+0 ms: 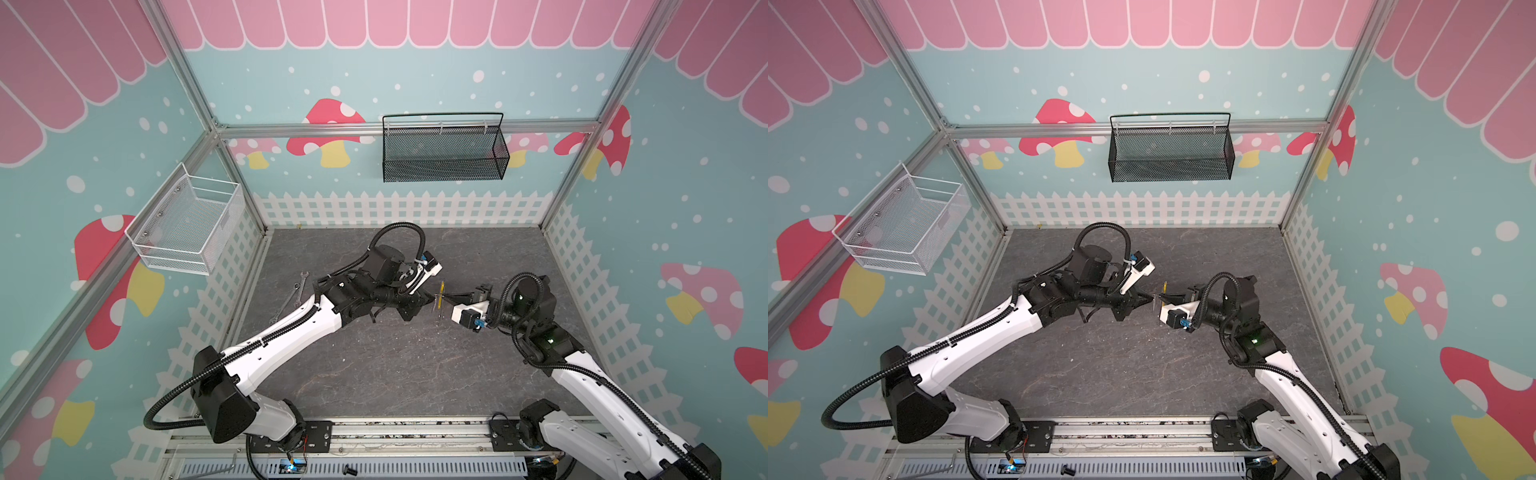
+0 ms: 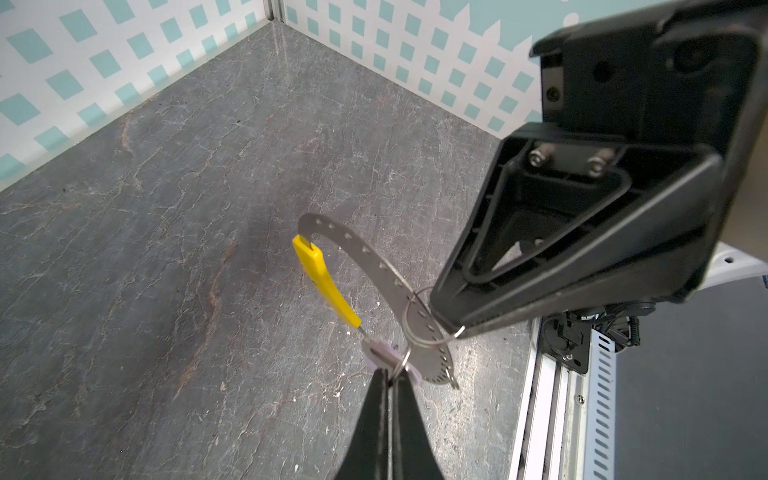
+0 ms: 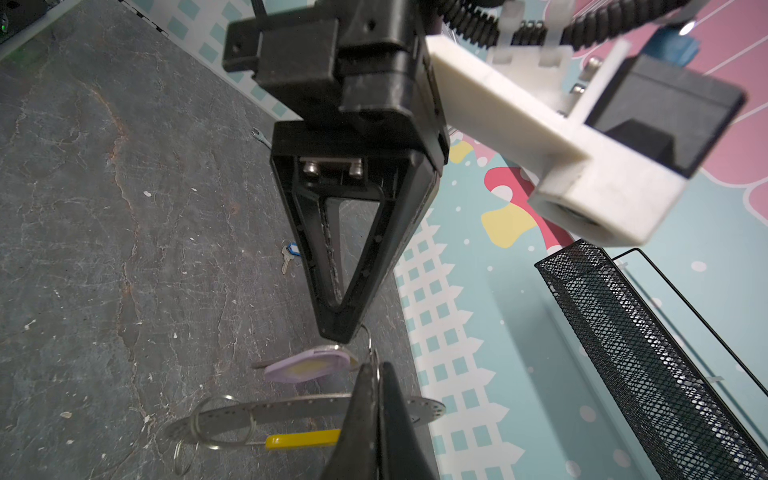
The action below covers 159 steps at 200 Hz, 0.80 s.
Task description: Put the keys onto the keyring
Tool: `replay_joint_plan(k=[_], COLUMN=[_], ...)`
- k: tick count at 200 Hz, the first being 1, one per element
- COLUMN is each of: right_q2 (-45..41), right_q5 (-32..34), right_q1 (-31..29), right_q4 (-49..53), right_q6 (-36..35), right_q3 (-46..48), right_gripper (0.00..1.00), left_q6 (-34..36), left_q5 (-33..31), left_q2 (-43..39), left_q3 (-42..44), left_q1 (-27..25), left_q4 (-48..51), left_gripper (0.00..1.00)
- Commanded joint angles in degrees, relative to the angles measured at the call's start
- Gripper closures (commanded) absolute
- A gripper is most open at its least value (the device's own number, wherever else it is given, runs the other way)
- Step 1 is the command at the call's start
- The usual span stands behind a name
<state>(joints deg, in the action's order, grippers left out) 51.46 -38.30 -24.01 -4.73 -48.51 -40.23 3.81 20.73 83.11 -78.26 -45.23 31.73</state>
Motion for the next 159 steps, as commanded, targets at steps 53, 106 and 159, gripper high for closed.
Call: replay_joint_plan(k=[53,106,159], right_q2=[1.4,1.89,1.98], right_q5=[3.23,5.43,5.13], right_q1=[0.08,-0.05,-0.07], right_q4=[-0.63,-1.0,-1.31], right_q6=[3.13,4.47,4.92], right_q3=[-0.89,-1.39,-1.4], right_gripper=[1.0,1.0,1.0], left_q6=[-2.23,-2.21,-3.15], left_q5=[-0.73,-0.43,-0.66], left_q2=[-0.63,-0.72,0.3], left_q3=[-2.4,-2.03,-2.8], left_q1=[-0.56,-0.95,-1.13], left_q4=[0.64,0.45,0.01], left_gripper=[1.0,1.0,1.0])
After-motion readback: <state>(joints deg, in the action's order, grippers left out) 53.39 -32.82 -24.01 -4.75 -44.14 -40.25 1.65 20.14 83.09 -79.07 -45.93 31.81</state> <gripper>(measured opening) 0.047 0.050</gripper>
